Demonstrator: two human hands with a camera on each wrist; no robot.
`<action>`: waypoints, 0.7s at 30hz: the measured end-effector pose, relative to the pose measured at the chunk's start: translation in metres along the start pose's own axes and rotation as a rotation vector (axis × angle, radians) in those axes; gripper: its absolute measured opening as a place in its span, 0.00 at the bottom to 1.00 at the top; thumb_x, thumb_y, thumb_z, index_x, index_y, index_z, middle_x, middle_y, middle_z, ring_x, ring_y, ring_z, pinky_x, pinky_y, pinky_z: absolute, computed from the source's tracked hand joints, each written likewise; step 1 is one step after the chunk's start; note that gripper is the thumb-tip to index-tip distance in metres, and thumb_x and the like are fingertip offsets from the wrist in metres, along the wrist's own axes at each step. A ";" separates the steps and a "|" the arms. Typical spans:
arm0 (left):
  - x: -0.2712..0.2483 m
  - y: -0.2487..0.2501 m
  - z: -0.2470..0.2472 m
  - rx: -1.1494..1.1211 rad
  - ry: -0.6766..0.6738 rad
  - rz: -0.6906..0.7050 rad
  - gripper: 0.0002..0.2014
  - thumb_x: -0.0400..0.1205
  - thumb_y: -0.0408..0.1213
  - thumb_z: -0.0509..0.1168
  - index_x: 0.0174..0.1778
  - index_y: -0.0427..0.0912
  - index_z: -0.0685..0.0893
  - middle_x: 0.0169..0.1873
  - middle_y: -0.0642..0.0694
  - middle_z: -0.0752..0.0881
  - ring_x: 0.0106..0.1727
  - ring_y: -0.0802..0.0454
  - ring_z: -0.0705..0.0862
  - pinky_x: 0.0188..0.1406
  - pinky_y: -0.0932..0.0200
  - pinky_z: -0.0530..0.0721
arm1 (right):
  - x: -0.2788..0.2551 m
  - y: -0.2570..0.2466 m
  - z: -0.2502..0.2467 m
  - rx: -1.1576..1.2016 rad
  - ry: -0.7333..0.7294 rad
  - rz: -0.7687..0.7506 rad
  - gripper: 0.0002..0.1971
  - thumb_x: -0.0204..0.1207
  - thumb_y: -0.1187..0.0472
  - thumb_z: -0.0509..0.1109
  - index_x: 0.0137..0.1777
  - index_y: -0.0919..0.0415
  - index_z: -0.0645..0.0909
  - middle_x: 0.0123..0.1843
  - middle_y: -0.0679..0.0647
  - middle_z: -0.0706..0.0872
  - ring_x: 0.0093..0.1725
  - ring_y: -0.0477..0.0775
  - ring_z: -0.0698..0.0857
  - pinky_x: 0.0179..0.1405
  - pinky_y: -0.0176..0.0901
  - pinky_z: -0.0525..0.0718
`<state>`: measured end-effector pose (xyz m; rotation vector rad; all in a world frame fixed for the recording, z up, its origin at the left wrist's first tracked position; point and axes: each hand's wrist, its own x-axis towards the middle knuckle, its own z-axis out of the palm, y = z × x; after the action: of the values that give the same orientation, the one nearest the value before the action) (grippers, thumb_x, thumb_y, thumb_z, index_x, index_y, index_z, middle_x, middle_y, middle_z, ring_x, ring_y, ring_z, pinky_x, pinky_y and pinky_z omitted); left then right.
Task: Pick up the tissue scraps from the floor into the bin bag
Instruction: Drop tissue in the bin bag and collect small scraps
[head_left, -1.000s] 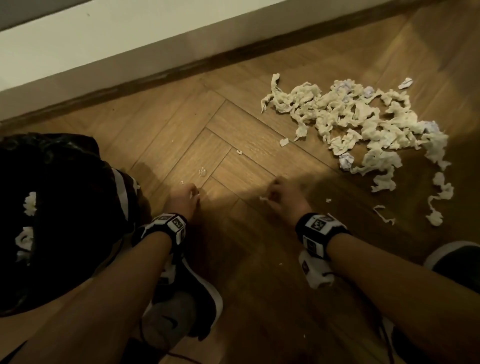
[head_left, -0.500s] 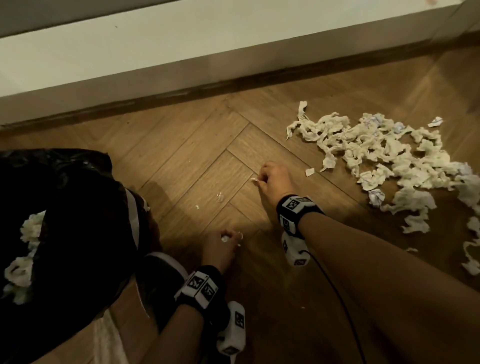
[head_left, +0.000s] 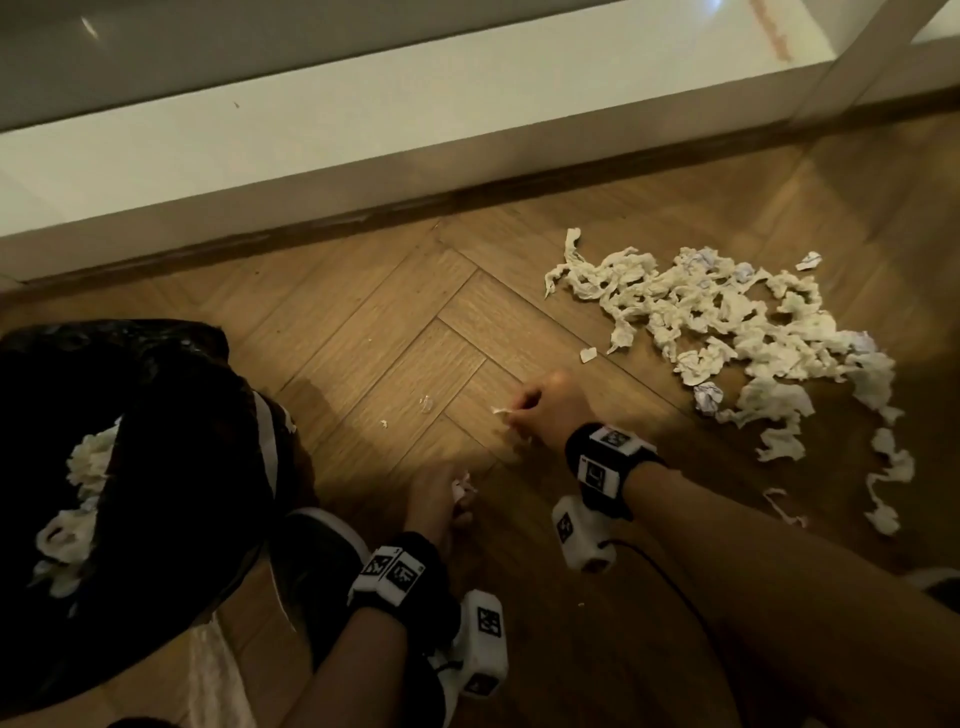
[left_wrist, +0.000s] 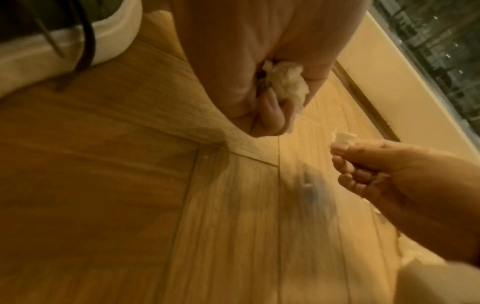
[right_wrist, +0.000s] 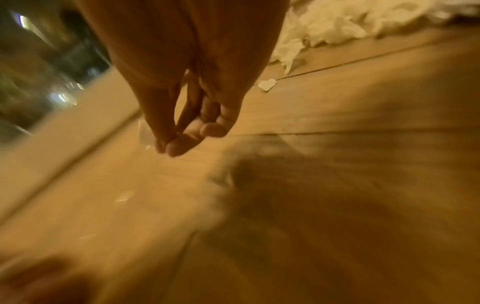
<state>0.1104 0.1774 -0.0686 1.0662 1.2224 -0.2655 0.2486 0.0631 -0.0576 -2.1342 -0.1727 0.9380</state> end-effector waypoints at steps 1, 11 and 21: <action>-0.007 -0.003 0.004 -0.065 -0.050 -0.023 0.08 0.82 0.32 0.55 0.37 0.40 0.73 0.26 0.47 0.73 0.16 0.60 0.69 0.11 0.69 0.63 | -0.023 -0.003 0.000 0.010 -0.034 -0.043 0.03 0.70 0.64 0.78 0.37 0.61 0.87 0.35 0.52 0.89 0.36 0.43 0.87 0.37 0.35 0.85; -0.142 -0.044 0.054 -0.184 -0.112 -0.145 0.18 0.85 0.41 0.51 0.35 0.36 0.79 0.28 0.41 0.80 0.29 0.47 0.79 0.26 0.61 0.74 | -0.195 -0.001 -0.012 -0.227 -0.115 -0.212 0.04 0.72 0.66 0.73 0.44 0.62 0.89 0.43 0.54 0.90 0.43 0.49 0.87 0.46 0.38 0.84; -0.249 -0.072 0.034 -0.374 -0.102 -0.075 0.29 0.82 0.35 0.49 0.12 0.42 0.74 0.17 0.45 0.75 0.16 0.52 0.78 0.16 0.66 0.74 | -0.301 0.000 -0.009 -0.667 -0.243 -0.484 0.18 0.78 0.49 0.53 0.54 0.51 0.83 0.55 0.54 0.80 0.57 0.55 0.75 0.58 0.57 0.77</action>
<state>-0.0109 0.0247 0.1053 0.6771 1.1658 -0.1385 0.0385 -0.0643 0.1170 -2.3708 -1.2109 0.9159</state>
